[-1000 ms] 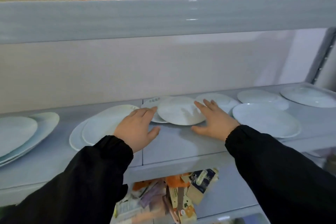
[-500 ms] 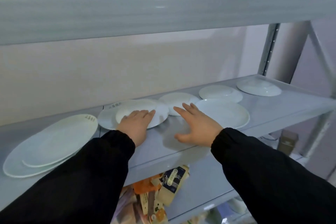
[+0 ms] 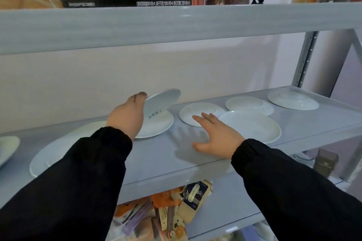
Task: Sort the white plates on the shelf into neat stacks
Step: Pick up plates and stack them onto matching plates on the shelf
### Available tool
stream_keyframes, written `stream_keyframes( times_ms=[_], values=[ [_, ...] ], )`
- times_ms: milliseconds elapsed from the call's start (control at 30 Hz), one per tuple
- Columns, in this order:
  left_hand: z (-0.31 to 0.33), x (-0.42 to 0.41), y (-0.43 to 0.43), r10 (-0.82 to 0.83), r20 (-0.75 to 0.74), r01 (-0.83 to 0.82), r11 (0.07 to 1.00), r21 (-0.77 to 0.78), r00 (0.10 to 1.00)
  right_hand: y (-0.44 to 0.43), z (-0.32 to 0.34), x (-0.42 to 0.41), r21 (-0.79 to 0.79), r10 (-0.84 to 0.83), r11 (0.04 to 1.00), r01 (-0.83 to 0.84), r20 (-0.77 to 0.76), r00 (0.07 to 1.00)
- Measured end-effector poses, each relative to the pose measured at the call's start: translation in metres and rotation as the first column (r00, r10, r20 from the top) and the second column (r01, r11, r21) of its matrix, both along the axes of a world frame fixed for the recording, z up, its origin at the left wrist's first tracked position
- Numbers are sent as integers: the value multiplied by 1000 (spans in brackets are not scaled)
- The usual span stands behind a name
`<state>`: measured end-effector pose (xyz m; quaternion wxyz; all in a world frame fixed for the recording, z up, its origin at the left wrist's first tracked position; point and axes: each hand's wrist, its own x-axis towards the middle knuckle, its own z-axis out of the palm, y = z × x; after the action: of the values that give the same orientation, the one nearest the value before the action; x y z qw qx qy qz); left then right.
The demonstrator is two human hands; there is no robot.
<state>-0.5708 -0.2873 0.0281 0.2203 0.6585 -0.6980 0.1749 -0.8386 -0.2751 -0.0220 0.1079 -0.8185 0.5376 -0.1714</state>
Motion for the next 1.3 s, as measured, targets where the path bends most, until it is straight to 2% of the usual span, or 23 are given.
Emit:
stream_keyframes(
  times_ms=[167, 367, 567, 800, 967, 1133, 1233, 1300],
  values=[
    [20, 29, 22, -12, -297, -28, 991, -130, 955, -1, 7, 22, -2, 31, 1000, -31, -11, 999],
    [23, 77, 51, -14, -384, -61, 981, -182, 923, -1, 14, 63, -28, 112, 993, -113, -24, 993],
    [25, 122, 80, -5, -535, -146, 960, -240, 845, -1, 17, 110, -56, 190, 980, -192, -47, 981],
    [12, 163, 100, 67, -785, -272, 953, -132, 615, -2, 16, 155, -41, 252, 966, -254, -36, 967],
    [-6, 177, 104, 100, -916, -289, 957, -18, 388, -2, 17, 174, -41, 271, 961, -273, -44, 962],
    [-37, 194, 94, 120, -987, -209, 973, 96, 105, -3, 18, 185, -51, 277, 959, -279, -35, 960],
    [-50, 210, 86, 164, -984, -244, 959, 143, 68, -4, 18, 187, -53, 278, 959, -279, -40, 960],
    [-65, 229, 76, 240, -965, -309, 930, 197, 108, -4, 17, 188, -42, 275, 960, -277, -42, 960]
  ],
)
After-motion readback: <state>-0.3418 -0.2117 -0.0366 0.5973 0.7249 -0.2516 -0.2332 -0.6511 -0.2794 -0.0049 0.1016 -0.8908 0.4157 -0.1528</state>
